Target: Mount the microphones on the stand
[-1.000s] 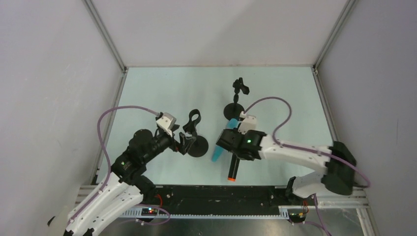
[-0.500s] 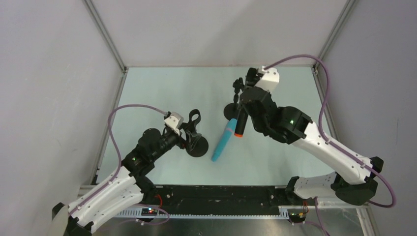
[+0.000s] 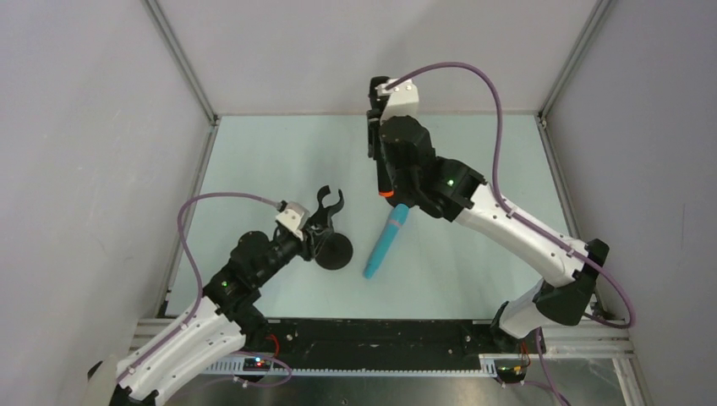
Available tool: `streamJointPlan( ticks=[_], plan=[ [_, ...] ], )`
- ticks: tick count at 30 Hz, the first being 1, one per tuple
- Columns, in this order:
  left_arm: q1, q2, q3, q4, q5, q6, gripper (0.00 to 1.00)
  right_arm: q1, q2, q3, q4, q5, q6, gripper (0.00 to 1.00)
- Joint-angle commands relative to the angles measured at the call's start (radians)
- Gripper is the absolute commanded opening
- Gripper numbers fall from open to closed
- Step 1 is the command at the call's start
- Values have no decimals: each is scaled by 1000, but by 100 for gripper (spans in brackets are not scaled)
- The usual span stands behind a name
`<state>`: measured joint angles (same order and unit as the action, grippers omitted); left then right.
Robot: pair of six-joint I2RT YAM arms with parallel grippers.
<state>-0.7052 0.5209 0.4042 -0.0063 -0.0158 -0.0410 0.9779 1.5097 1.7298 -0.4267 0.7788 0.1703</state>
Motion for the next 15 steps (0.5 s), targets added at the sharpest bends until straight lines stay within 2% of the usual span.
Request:
streamJointPlan(
  ticks=[1, 9, 15],
  plan=[
    [-4, -31, 1, 21, 26, 39, 20, 33, 0, -2, 241, -81, -146, 0],
    [42, -64, -4, -21, 128, 49, 1, 103, 37, -12, 406, -137, -265, 0],
    [84, -44, 0, -11, 190, 2, 0, 138, 64, -67, 530, -165, -283, 0]
  ],
)
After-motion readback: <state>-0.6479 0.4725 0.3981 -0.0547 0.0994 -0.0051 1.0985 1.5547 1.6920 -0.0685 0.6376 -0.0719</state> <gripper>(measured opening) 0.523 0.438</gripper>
